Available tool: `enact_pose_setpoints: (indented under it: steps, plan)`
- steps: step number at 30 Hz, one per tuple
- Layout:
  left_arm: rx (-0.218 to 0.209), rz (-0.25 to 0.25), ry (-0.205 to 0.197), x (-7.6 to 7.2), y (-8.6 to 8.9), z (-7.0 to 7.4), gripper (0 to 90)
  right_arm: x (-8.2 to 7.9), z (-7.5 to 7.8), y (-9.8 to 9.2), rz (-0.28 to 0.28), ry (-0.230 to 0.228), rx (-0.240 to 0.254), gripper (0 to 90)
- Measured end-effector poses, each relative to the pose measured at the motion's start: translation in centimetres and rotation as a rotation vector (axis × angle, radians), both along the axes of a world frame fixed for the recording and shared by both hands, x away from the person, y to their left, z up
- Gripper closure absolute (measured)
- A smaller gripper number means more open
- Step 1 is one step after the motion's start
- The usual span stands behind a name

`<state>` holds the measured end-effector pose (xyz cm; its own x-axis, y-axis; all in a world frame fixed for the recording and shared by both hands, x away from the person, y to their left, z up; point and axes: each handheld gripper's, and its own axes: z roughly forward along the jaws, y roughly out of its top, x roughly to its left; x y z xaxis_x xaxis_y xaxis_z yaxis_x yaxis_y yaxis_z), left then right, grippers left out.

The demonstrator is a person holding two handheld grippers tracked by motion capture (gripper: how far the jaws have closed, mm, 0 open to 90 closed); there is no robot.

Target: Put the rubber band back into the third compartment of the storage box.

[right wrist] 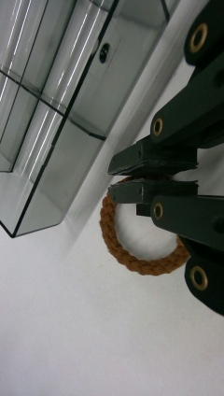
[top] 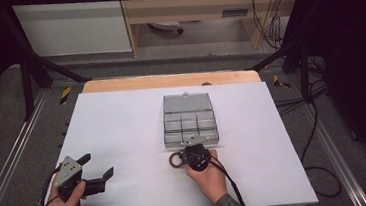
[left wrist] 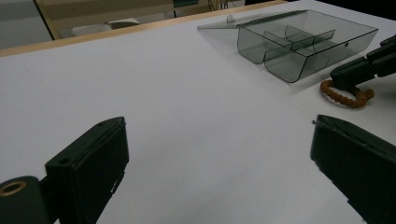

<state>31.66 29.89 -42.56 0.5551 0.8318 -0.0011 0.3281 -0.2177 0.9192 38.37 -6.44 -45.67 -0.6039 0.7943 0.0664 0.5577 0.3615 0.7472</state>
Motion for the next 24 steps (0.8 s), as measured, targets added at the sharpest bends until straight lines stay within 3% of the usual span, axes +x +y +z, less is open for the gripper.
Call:
enact_pose_setpoints:
  steps: [13,24]
  plan:
    - [0.0,0.005,-0.002,0.0,0.2,0.0,4.0,-0.6,1.2,-0.9,0.073,-0.034,0.041,86.7]
    - [-0.007,0.012,0.003,0.0,0.3,0.0,4.0,-0.8,2.5,-1.5,0.095,-0.107,0.106,86.7]
